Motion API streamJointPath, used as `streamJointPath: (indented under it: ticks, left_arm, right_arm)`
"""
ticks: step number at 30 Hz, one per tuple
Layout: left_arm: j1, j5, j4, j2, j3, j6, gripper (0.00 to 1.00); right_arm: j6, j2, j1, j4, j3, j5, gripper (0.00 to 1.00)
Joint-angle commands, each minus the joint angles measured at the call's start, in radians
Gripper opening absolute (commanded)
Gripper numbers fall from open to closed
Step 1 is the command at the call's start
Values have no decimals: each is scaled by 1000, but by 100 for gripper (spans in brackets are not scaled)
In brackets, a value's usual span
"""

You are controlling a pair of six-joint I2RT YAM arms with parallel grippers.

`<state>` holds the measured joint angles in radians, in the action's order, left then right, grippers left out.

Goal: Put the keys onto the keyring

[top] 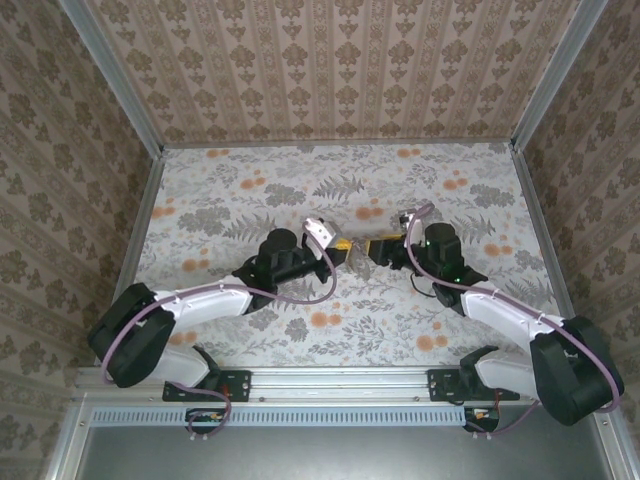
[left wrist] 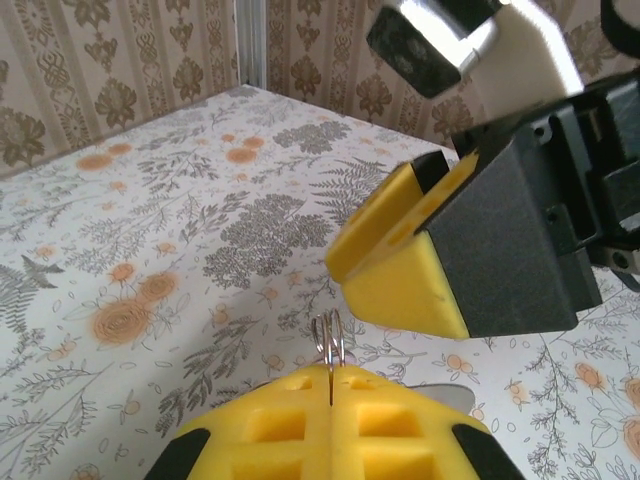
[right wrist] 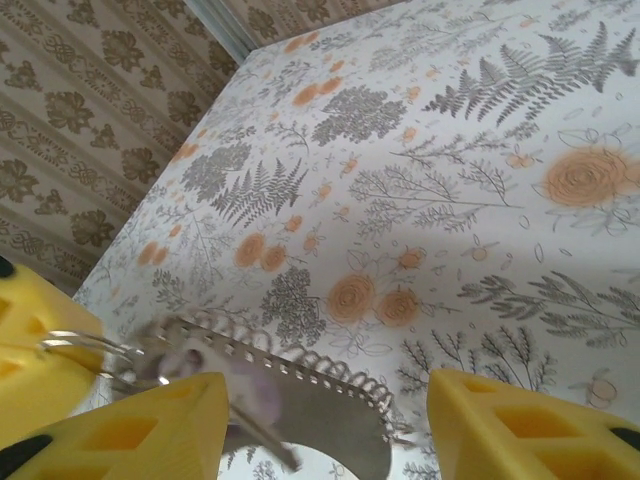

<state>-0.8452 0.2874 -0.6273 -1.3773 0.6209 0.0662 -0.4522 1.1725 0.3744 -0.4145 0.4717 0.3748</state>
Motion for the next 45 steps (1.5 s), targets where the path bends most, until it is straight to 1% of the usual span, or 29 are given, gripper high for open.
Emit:
streamJointPath:
  ticks: [1, 3, 9, 11, 16, 19, 28, 38, 45]
  left_arm:
    - [19, 48, -32, 42, -15, -24, 0]
    - [24, 62, -32, 49, -18, -25, 0]
    - [31, 91, -21, 58, -18, -25, 0]
    - [32, 96, -13, 60, -16, -28, 0]
    - [39, 126, -6, 61, -13, -25, 0]
    - [45, 144, -1, 57, -6, -23, 0]
    - [58, 221, -3, 32, 17, 7, 0]
    - [70, 253, -26, 5, 31, 37, 0]
    - [77, 268, -40, -5, 36, 55, 0]
  right_arm:
    - [-19, -23, -14, -46, -10, 46, 58]
    - [-18, -18, -20, -83, -13, 77, 59]
    - [-47, 8, -50, -272, -22, 247, 65]
    - [-51, 19, -59, -301, -16, 289, 66]
    - [-50, 58, -67, -335, 1, 383, 66]
    - [-63, 87, -67, -375, 0, 423, 64]
    - [-106, 142, -65, -472, 5, 474, 57]
    - [-129, 186, -51, -530, 8, 516, 45]
    - [-132, 206, -34, -537, 22, 548, 44]
